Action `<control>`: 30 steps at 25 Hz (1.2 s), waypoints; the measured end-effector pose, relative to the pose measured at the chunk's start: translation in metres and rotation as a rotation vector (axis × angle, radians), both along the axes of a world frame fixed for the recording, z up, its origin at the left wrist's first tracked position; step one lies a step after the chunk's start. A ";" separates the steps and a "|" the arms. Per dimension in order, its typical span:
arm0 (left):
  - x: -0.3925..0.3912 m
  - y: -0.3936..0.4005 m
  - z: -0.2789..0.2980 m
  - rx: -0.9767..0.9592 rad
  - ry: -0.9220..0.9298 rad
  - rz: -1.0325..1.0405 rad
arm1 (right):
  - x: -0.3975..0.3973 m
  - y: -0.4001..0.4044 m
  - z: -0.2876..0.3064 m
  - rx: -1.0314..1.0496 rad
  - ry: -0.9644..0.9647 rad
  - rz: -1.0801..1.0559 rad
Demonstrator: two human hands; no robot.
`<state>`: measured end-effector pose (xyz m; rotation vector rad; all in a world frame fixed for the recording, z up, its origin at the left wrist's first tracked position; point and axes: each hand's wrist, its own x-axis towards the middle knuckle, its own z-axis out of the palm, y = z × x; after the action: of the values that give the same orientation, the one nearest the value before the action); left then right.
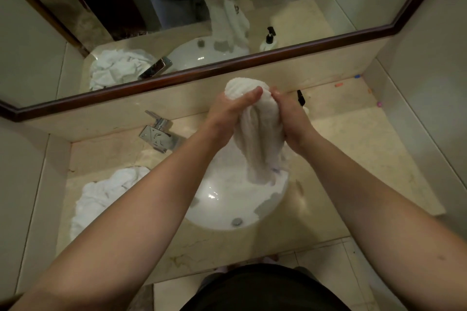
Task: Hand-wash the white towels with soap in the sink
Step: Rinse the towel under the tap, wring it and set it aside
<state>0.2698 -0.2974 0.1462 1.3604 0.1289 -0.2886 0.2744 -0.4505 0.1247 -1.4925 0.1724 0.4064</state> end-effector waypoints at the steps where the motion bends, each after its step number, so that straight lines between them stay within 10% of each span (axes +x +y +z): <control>1: 0.001 -0.002 0.002 -0.040 0.031 0.020 | -0.003 0.003 -0.002 0.036 0.044 -0.027; 5: 0.003 -0.013 0.004 -0.118 0.136 0.031 | 0.000 0.005 -0.004 0.230 0.254 0.040; 10: 0.004 -0.025 0.009 -0.277 0.260 0.094 | 0.016 0.007 0.007 -0.017 0.071 0.152; 14: 0.015 -0.012 0.008 -0.262 0.276 0.377 | 0.019 0.031 -0.004 0.287 0.281 0.223; 18: 0.023 0.016 -0.008 0.240 0.180 0.576 | 0.007 0.041 -0.009 0.237 0.270 0.379; 22: 0.021 0.041 -0.023 0.710 0.010 0.335 | -0.003 0.046 -0.010 0.212 0.217 0.296; 27: 0.009 0.049 -0.046 -0.430 0.272 0.028 | -0.010 0.056 -0.009 0.332 0.387 0.256; 30: 0.010 0.051 -0.052 -0.593 0.204 -0.064 | -0.009 0.064 -0.016 0.510 0.468 0.248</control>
<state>0.2803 -0.2465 0.0942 0.7463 0.1552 -0.4771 0.2650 -0.3861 0.1088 -0.8999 0.2327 0.9263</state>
